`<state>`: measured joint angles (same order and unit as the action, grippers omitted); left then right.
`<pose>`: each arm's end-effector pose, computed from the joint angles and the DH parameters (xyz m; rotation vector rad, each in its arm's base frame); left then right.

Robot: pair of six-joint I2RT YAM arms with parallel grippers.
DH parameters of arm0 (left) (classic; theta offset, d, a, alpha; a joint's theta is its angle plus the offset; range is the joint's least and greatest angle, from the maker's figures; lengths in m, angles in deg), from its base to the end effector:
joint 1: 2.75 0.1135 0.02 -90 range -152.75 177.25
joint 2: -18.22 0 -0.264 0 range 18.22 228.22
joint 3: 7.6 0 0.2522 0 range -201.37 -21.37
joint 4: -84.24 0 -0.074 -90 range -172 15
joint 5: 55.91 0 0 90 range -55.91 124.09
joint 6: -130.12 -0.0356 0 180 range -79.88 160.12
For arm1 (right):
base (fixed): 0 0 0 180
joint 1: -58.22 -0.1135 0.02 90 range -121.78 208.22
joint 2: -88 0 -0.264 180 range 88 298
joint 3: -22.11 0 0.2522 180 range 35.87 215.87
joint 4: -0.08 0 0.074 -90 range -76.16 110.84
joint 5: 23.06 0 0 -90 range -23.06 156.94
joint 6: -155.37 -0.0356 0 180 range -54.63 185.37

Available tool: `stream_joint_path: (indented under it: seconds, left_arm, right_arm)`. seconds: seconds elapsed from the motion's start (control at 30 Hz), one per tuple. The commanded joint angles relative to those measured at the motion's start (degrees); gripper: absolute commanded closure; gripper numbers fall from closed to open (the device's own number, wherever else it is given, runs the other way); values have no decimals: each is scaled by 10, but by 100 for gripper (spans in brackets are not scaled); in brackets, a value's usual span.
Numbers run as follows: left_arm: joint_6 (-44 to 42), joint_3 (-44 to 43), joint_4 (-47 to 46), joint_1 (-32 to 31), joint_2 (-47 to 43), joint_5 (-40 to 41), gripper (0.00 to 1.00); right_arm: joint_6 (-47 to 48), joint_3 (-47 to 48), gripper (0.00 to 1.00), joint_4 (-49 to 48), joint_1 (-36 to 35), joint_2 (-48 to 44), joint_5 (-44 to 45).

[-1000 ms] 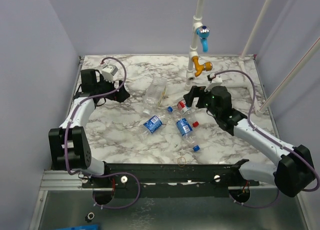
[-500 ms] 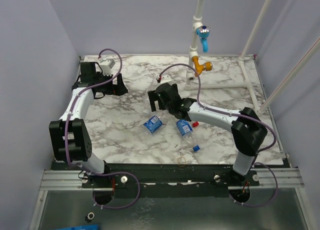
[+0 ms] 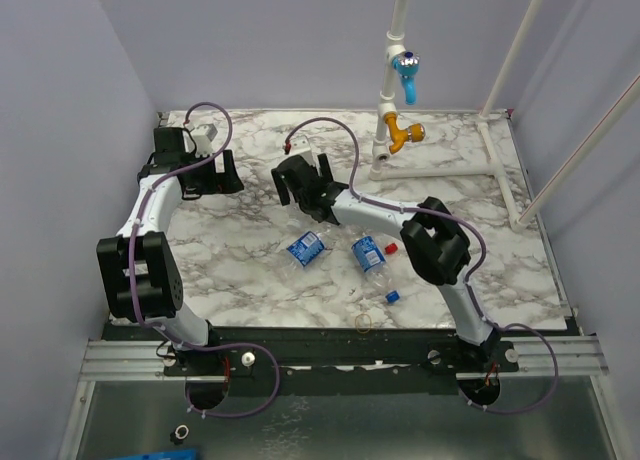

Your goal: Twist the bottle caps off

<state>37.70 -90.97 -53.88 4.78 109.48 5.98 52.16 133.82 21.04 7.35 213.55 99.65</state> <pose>0.3429 0.0284 0.2623 0.1108 2.3644 -0.5130 0.3328 0.3786 0.2086 -0.3637 2.0400 0.0585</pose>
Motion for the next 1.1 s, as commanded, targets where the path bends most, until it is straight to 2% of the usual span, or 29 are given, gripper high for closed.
stream_joint_path:
  seconds: [0.0,0.37,0.53,0.73,0.9,0.97,1.07]
  left_arm:
    - [-2,-5,9,7,4,8,1]
    - [-30,5,11,8,-29,-20,1]
    - [-44,8,11,8,-48,-47,1]
    - [-92,25,11,8,-76,-109,1]
    - [-180,44,12,8,-116,-162,1]
    - [-254,57,18,8,-147,-190,1]
    - [-430,75,57,8,-203,-223,1]
  right_arm:
    - [13,16,0,25,10,17,48]
    - [-37,-44,0,41,39,7,-30]
    - [-22,-104,0,-20,46,-29,-127]
    - [2,-138,11,-67,49,-59,-168]
    - [25,-153,20,-112,50,-86,-194]
    - [35,-158,21,-121,51,-105,-215]
    - [48,-171,22,-129,56,-146,-287]
